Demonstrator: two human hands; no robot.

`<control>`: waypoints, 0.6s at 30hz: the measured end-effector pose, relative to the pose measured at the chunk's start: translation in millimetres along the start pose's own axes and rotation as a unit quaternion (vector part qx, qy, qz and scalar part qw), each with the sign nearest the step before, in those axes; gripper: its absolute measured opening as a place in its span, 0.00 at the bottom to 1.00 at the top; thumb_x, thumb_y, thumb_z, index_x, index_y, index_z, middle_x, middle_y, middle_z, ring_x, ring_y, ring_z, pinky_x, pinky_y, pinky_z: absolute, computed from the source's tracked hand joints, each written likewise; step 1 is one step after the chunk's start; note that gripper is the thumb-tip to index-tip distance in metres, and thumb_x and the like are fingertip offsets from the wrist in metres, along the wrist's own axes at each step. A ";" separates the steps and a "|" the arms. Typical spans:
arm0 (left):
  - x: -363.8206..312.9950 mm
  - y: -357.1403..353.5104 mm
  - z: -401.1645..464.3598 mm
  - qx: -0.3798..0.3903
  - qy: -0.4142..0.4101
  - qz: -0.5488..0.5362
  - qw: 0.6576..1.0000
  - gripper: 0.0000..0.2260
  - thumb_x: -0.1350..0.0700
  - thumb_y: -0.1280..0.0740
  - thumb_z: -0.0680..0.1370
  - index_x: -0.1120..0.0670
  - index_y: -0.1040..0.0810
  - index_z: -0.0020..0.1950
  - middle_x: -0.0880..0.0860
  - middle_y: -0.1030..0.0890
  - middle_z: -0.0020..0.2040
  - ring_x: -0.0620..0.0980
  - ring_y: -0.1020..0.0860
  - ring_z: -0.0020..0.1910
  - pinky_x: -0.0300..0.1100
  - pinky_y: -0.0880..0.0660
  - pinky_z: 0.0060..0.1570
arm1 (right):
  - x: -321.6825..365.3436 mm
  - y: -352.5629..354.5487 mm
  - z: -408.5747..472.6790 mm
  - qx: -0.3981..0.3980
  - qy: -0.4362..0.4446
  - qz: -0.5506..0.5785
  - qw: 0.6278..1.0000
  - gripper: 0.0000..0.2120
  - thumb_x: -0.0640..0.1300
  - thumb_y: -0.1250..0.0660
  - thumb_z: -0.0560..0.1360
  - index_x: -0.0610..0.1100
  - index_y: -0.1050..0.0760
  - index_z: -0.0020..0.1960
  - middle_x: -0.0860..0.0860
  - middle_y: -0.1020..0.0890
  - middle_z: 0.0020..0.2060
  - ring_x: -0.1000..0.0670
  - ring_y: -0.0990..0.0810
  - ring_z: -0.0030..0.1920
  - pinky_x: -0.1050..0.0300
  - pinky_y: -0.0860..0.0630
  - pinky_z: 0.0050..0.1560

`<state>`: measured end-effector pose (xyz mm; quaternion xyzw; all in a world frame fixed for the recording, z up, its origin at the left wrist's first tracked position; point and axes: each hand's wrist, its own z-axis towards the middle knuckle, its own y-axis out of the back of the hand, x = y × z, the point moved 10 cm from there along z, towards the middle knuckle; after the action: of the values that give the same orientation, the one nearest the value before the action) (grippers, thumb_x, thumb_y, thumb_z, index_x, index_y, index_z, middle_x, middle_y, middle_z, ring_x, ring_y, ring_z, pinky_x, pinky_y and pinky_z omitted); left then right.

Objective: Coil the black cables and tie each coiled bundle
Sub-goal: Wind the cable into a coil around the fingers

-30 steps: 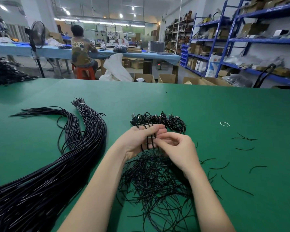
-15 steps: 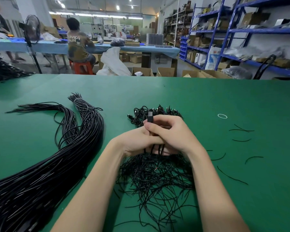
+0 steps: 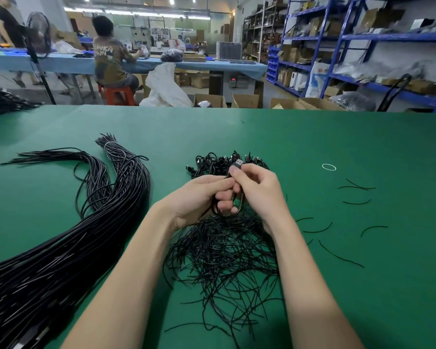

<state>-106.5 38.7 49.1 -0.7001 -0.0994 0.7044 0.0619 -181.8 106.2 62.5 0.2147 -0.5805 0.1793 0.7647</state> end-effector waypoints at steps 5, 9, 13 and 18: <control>2.4 3.4 6.9 -0.052 -0.014 -0.006 0.999 0.12 0.60 0.45 0.86 0.57 0.30 0.44 0.48 0.40 0.31 0.46 0.35 0.30 0.38 0.24 0.39 | -5.7 -1.1 -1.2 -0.051 0.013 0.030 0.998 0.08 0.50 0.29 0.80 0.46 0.19 0.45 0.58 0.21 0.25 0.58 0.23 0.24 0.64 0.26 0.26; 1.1 11.3 9.2 -0.097 -0.035 0.004 0.995 0.13 0.58 0.46 0.86 0.57 0.31 0.43 0.49 0.37 0.31 0.46 0.33 0.31 0.36 0.27 0.34 | -14.2 -8.2 -3.5 -0.021 0.001 0.108 0.994 0.05 0.45 0.31 0.81 0.45 0.18 0.49 0.53 0.18 0.30 0.52 0.20 0.26 0.60 0.23 0.26; -0.5 22.8 7.3 -0.127 -0.043 -0.034 0.990 0.14 0.57 0.47 0.86 0.56 0.33 0.41 0.48 0.34 0.32 0.46 0.33 0.32 0.37 0.31 0.34 | -29.6 -13.6 -2.5 0.034 -0.030 0.145 0.988 0.07 0.45 0.31 0.81 0.45 0.17 0.56 0.49 0.12 0.46 0.48 0.15 0.43 0.45 0.16 0.48; 1.0 25.9 5.6 -0.135 -0.037 -0.078 0.987 0.15 0.56 0.48 0.86 0.55 0.33 0.41 0.49 0.36 0.33 0.47 0.33 0.33 0.38 0.32 0.34 | -40.2 -11.8 -5.8 0.058 -0.048 0.159 0.984 0.09 0.45 0.26 0.77 0.50 0.17 0.56 0.47 0.12 0.49 0.48 0.14 0.52 0.52 0.19 0.52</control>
<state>-110.8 13.5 42.2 -0.6655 -0.2505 0.7029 0.0177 -181.4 98.4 20.9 0.1721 -0.6320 0.3219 0.6836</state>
